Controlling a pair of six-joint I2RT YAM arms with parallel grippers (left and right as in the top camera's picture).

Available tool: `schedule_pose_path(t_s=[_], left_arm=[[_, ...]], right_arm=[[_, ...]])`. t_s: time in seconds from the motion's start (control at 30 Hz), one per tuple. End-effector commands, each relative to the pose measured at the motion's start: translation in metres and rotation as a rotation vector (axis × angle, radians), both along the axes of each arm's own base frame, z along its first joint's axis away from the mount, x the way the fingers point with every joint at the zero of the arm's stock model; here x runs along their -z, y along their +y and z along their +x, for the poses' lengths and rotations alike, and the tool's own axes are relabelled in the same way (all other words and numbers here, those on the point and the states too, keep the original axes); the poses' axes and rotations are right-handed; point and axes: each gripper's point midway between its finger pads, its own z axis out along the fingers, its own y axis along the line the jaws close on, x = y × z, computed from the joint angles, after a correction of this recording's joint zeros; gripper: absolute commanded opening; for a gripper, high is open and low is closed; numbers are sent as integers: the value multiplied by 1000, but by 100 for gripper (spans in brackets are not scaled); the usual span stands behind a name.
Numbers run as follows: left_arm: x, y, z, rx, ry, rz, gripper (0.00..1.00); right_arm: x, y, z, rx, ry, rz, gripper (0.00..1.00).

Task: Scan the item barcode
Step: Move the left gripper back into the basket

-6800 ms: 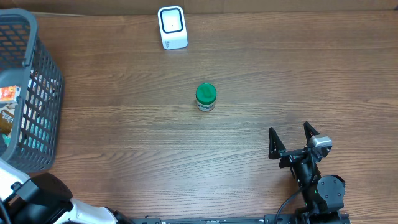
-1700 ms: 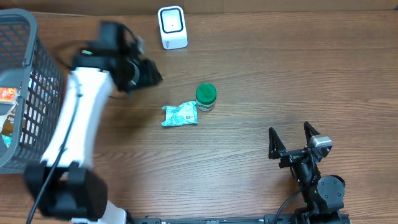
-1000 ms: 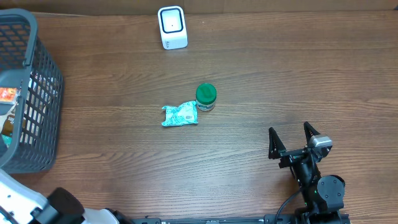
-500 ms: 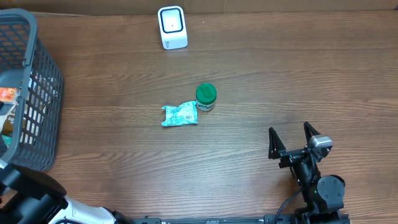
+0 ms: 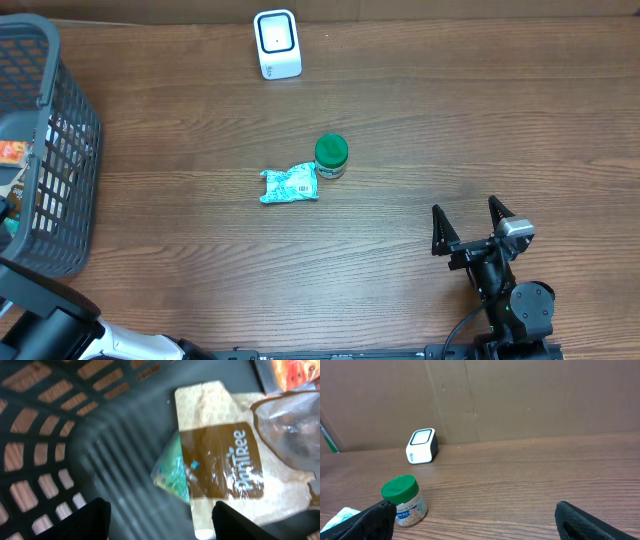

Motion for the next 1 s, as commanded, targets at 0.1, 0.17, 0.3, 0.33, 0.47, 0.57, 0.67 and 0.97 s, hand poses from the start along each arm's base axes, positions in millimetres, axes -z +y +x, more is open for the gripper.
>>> schedule_pose_path(t_s=[0.1, 0.17, 0.3, 0.33, 0.47, 0.57, 0.67, 0.97], left_arm=[[29, 3, -6, 29, 76, -15, 69], [39, 2, -6, 32, 90, -35, 68], [57, -1, -8, 35, 118, -74, 68], [62, -1, -8, 36, 125, -83, 68], [73, 1, -6, 50, 134, -87, 68], [76, 5, -1, 61, 120, -78, 68], [79, 5, 9, 106, 85, -79, 70], [107, -3, 20, 181, 74, -141, 71]], right_arm=[[2, -1, 0, 2, -4, 3, 100], [2, -1, 0, 2, -4, 3, 100], [2, -1, 0, 2, -4, 3, 100], [2, -1, 0, 2, -4, 3, 100], [2, -1, 0, 2, -4, 3, 100], [2, -1, 0, 2, -4, 3, 100], [2, -1, 0, 2, -4, 3, 100], [2, -1, 0, 2, -4, 3, 100]])
